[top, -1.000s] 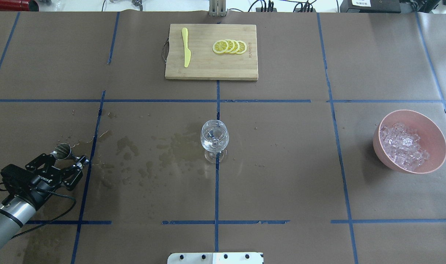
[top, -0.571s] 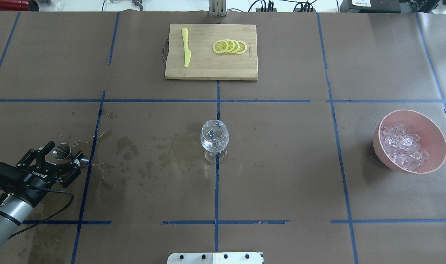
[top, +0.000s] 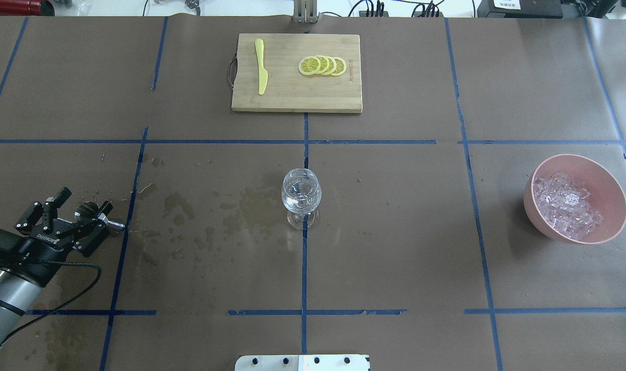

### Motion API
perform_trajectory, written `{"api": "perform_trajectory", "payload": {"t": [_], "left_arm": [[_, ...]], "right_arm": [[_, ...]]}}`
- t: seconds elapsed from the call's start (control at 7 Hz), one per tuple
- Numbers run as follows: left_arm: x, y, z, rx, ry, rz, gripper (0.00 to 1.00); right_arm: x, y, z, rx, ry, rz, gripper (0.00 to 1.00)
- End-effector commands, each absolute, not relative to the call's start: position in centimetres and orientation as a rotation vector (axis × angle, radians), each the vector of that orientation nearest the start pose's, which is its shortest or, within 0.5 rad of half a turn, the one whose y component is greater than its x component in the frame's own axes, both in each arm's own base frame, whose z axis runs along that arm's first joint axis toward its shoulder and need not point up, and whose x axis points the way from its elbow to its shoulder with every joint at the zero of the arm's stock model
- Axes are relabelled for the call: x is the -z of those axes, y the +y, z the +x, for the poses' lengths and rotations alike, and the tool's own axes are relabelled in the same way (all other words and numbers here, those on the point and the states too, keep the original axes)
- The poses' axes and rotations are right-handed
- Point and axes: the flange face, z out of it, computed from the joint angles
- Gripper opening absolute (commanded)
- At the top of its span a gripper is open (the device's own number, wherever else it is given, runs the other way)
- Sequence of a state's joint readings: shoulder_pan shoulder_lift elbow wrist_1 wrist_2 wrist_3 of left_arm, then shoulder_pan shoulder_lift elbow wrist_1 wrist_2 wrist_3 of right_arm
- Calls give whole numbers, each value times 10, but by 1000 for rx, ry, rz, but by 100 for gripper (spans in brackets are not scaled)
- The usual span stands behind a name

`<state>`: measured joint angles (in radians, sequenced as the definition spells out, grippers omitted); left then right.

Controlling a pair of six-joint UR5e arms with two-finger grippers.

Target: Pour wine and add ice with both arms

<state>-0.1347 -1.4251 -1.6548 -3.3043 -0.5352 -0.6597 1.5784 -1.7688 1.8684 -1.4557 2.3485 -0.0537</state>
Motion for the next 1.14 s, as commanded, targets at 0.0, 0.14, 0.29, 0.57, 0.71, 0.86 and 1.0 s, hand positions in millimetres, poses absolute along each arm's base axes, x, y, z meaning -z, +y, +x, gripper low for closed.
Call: {"api": "perform_trajectory", "payload": {"t": [0.0, 0.14, 0.29, 0.57, 0.71, 0.86, 1.0], "left_arm": [[-484, -269, 320, 221, 860, 1466, 100], [-484, -279, 313, 203, 854, 1474, 100], [-483, -301, 298, 156, 803, 1510, 100], [-483, -348, 262, 44, 687, 1545, 99], [-485, -378, 241, -37, 592, 1527, 100], [-489, -407, 209, -135, 541, 1489, 100], [-486, -439, 179, -231, 492, 1441, 100]], "right_arm": [[-588, -419, 67, 126, -769, 227, 100], [-588, -419, 67, 126, -768, 228, 100], [-587, -420, 67, 127, -768, 230, 100], [-587, -420, 67, 127, -768, 230, 100], [-587, -420, 67, 127, -768, 230, 100], [-586, -421, 67, 127, -768, 231, 100], [-586, -421, 67, 127, -768, 231, 100]]}}
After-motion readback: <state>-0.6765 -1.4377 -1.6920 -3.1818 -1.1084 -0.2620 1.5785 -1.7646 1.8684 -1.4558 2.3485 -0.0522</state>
